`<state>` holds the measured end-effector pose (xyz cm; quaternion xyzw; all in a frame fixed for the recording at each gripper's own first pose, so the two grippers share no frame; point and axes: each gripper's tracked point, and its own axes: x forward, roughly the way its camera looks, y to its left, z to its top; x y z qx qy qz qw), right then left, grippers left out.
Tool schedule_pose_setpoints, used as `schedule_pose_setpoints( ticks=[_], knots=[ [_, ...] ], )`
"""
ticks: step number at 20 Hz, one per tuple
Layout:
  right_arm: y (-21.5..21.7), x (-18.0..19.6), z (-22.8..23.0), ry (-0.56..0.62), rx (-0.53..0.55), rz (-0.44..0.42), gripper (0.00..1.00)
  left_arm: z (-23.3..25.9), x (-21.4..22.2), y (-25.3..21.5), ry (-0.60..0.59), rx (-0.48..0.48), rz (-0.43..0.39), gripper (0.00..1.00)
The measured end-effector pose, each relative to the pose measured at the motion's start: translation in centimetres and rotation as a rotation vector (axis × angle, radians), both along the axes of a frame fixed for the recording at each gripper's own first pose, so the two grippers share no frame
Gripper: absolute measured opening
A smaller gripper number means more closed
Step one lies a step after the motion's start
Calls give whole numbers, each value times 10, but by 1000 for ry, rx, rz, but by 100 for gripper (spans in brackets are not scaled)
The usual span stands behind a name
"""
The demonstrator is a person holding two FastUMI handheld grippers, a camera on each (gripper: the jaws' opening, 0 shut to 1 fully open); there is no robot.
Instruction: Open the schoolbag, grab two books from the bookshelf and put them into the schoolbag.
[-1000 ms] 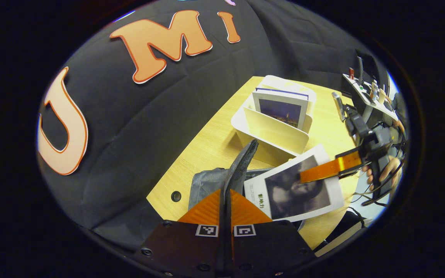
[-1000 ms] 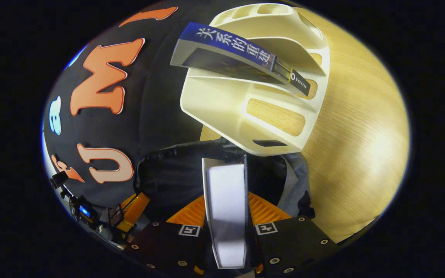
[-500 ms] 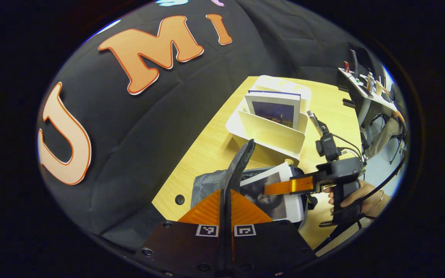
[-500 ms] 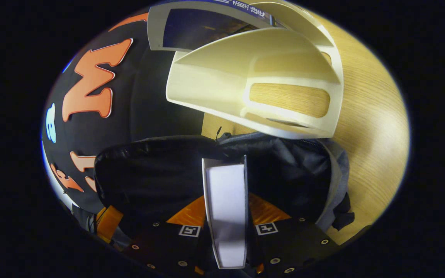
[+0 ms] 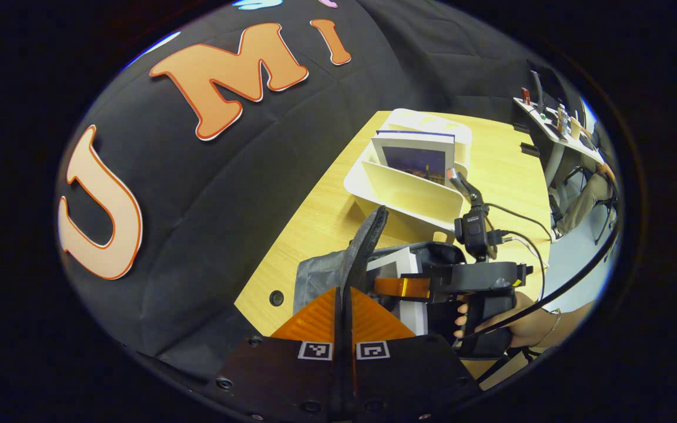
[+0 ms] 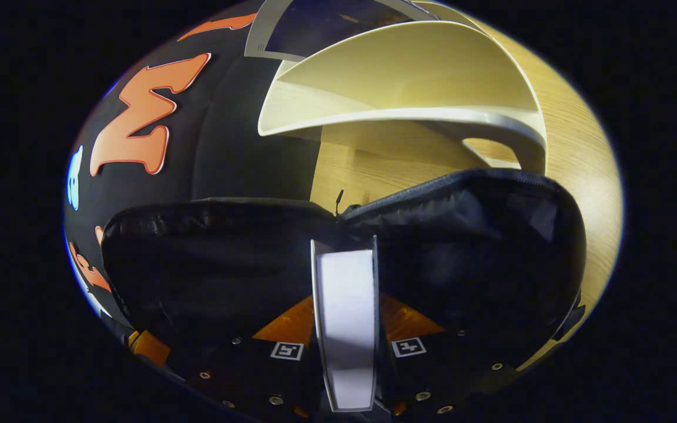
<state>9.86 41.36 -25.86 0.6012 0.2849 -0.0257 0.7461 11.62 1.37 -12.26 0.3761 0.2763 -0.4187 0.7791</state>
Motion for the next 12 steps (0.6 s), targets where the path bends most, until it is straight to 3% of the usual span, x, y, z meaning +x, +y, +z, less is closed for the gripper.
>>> schedule_pose_setpoints(
  ticks=[1, 2, 3, 4, 9, 12],
  knots=[
    [-1, 0, -3, 9, -6, 3, 41, -2, 0, 0, 7, -2, 6, 1],
    [2, -4, -4, 26, -9, 9, 44, -2, 1, 3, 10, -1, 10, 0],
    [1, -7, -8, 39, -18, 13, 69, -3, 2, 4, 12, -1, 13, 1],
    [1, -8, -9, 43, -27, 13, 57, -4, 2, 5, 15, 0, 13, 1],
    [0, -24, -17, 91, -44, 41, 93, -8, 4, 8, 44, -26, 33, 1],
    [-9, -44, -16, 121, -58, 58, 97, -11, 3, 9, 69, -55, 44, 1]
  ],
)
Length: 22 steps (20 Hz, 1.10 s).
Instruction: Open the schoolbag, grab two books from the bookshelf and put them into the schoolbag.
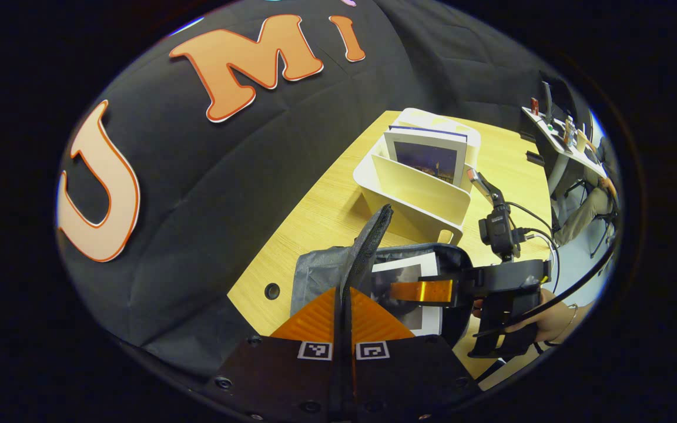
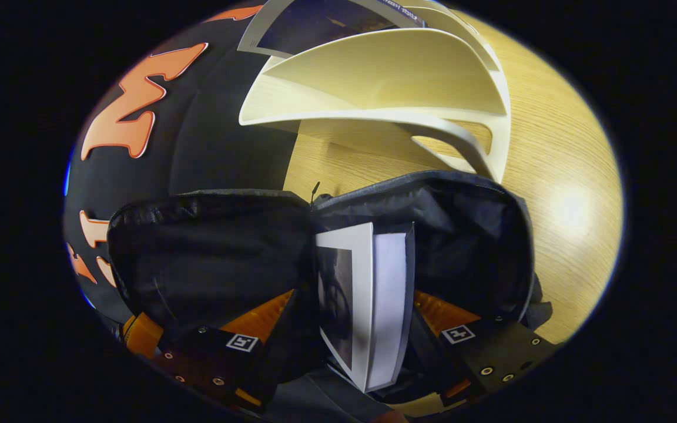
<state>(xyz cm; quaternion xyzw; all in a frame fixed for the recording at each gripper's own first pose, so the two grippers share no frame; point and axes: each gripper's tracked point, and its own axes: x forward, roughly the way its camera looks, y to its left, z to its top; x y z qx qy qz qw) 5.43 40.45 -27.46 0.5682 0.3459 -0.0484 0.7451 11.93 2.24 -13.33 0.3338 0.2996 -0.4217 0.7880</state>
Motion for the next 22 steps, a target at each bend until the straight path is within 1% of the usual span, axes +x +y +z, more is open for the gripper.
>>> schedule_pose_setpoints(
  ticks=[4, 7, 9, 10, 11, 12, 13, 15, 18, 22],
  knots=[
    [-25, -28, 7, 23, -14, 2, 98, -5, -5, 2, 19, -31, 3, 0],
    [-57, -45, 17, 19, -63, -10, 98, -12, -9, 0, 49, -67, 19, 0],
    [-83, -58, 26, 21, -116, -11, 98, -12, -10, 2, 60, -99, 32, 1],
    [-97, -63, 32, 21, -150, -11, 98, -11, -10, 5, 67, -113, 40, 0],
    [-110, -70, 35, 26, -196, 6, 98, -11, -8, 7, 91, -140, 60, 0],
    [-125, -78, 39, 32, -245, 16, 98, -10, -5, 10, 109, -170, 92, 1],
    [-141, -84, 44, 40, -296, 28, 99, -9, 3, 15, 106, -178, 121, 1],
    [-174, -96, 57, 53, -404, 43, 98, -16, 8, 26, 118, -191, 148, 1],
    [-214, -104, 89, 67, -548, 85, 98, -17, -1, 23, 138, -215, 136, 1],
    [-237, -92, 133, 72, -718, 203, 99, -16, -4, 25, 108, -207, 122, 1]
  ],
)
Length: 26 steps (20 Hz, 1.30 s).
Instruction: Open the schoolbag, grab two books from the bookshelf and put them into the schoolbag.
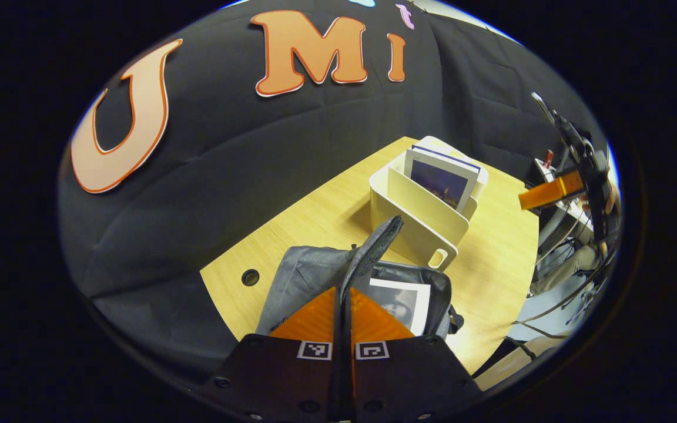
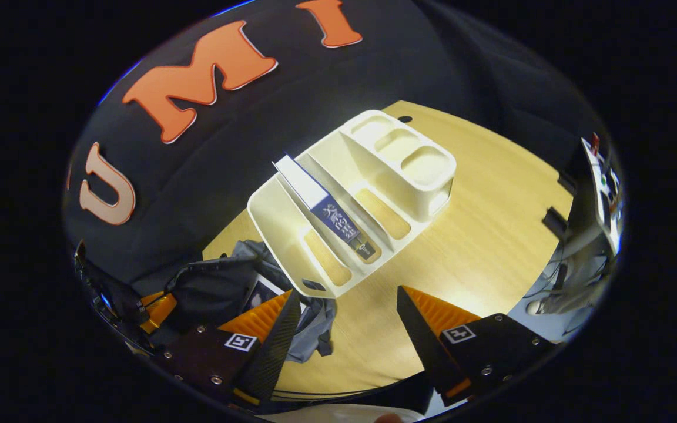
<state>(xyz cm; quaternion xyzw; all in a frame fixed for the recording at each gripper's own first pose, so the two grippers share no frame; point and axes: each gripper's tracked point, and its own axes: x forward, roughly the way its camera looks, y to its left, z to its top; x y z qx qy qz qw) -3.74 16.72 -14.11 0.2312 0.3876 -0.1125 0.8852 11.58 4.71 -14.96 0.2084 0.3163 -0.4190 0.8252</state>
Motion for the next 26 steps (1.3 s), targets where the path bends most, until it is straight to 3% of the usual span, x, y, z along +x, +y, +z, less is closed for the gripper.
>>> schedule_pose_setpoints(
  ticks=[5, 10, 18, 26],
  knots=[
    [-10, 39, 43, 56, -181, 155, 98, -1, -4, 3, -9, 8, -2, 1],
    [-10, 97, 54, 129, -278, 304, 99, -2, 0, 7, -13, 28, 15, 1],
    [-14, 170, 0, 291, -333, 441, 99, -6, 5, 4, -4, 58, 32, 1],
    [-18, 193, -42, 393, -364, 497, 96, -12, 2, 5, 20, 69, 61, 1]
  ],
)
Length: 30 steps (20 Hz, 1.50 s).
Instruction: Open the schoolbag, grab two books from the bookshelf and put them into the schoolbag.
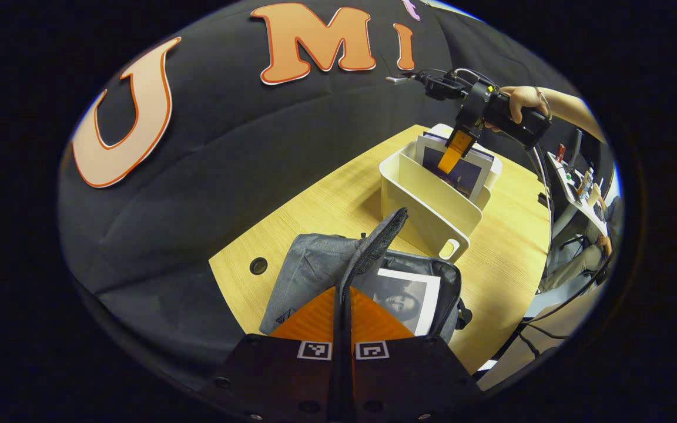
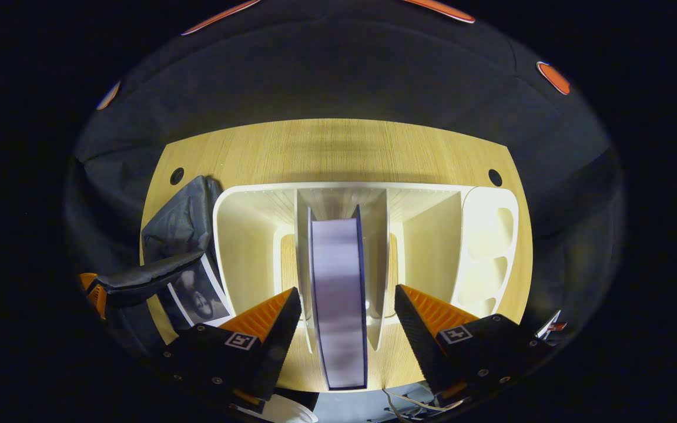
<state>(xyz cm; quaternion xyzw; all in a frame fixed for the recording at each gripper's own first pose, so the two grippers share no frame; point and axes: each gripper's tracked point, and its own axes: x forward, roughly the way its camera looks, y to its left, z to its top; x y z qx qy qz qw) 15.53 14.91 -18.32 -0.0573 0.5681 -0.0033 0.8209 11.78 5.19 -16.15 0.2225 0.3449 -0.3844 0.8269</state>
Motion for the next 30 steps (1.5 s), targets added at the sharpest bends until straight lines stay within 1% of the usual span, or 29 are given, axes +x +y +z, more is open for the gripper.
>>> schedule_pose_setpoints(
  ticks=[1, 2, 3, 4, 5, 6, 7, 8, 9, 10, 12, 17, 21, 23, 26, 28, 30],
  knots=[
    [0, -1, -4, 14, -9, 0, 89, 0, 0, 0, 0, 1, 4, 1],
    [-1, -1, -7, 22, -19, 4, 87, 0, -1, 1, 1, 2, 4, 1],
    [0, -1, -10, 28, -26, 14, 81, 0, -1, 0, 0, 1, 5, 1],
    [0, -2, -14, 31, -35, 18, 78, 0, -2, 1, 2, 1, 5, 1],
    [1, -3, -16, 34, -35, 22, 68, 0, -2, 1, 2, 0, 7, 1],
    [5, -4, -18, 35, -13, 23, 60, 0, -3, 2, 3, -2, 6, 1],
    [10, -4, -17, 32, 5, 10, 44, 2, -4, 2, 1, -4, 6, 1],
    [11, -5, -14, 29, 5, -3, 40, 1, -4, 3, -1, -5, 9, 1],
    [11, -7, -6, 22, 11, -10, 48, 0, -3, 4, -2, -4, 10, 1],
    [14, -9, 1, 14, 25, -9, 39, -2, -3, 4, -5, -7, 8, 1],
    [15, -14, 19, -3, 38, -20, 39, 0, -6, 3, -4, -13, 1, 1],
    [4, -26, 77, -77, 11, -39, 39, 2, -9, 2, -13, -15, -18, 1],
    [3, -49, 129, -142, 49, -85, 39, 4, -8, 0, -24, -2, -51, 1],
    [-1, -68, 149, -171, 64, -126, 38, 4, -7, -1, -29, 7, -68, 1],
    [-2, -98, 173, -213, 136, -194, 37, 3, -2, -2, -28, 26, -99, 1],
    [0, -118, 184, -244, 217, -248, 38, 4, 2, -4, -34, 39, -123, 1],
    [4, -139, 181, -267, 309, -308, 37, 5, 2, -8, -39, 50, -149, 1]
  ],
)
